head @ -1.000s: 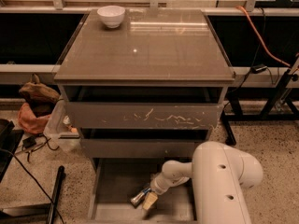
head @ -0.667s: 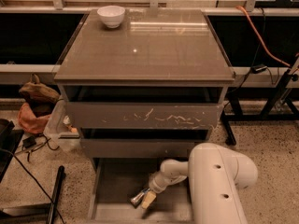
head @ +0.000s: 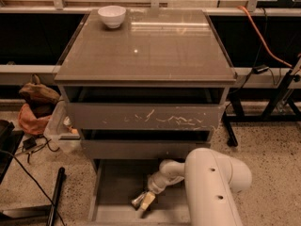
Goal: Pick redbull can from bottom drawer and place on counter
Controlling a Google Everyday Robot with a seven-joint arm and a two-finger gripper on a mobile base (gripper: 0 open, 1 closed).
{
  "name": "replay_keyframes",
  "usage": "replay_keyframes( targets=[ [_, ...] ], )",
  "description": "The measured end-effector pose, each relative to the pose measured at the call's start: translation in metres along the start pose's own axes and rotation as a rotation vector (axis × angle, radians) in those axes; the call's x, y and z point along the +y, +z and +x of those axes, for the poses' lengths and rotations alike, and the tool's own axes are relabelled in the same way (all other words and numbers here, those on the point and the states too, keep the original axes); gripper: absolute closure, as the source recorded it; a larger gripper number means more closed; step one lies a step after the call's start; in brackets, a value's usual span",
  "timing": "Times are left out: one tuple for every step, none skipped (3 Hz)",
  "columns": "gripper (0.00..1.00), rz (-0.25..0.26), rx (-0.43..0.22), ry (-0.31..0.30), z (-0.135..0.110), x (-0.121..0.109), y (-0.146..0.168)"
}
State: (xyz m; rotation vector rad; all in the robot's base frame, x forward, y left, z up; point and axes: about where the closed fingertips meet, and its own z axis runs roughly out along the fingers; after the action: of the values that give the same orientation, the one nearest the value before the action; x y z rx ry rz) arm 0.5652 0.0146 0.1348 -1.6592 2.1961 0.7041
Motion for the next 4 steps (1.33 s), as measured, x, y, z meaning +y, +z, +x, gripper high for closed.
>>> replay_keyframes(
  targets=[
    [0.07, -0.024, 0.019, -0.005, 0.004, 0.0, 0.01],
    [0.25, -0.025, 0.019, -0.006, 0.004, 0.0, 0.01],
    [0.49, -0.025, 0.019, -0.006, 0.004, 0.0, 0.01],
    [0.72, -0.014, 0.01, 0.007, 0.003, 0.006, -0.001]
  ],
)
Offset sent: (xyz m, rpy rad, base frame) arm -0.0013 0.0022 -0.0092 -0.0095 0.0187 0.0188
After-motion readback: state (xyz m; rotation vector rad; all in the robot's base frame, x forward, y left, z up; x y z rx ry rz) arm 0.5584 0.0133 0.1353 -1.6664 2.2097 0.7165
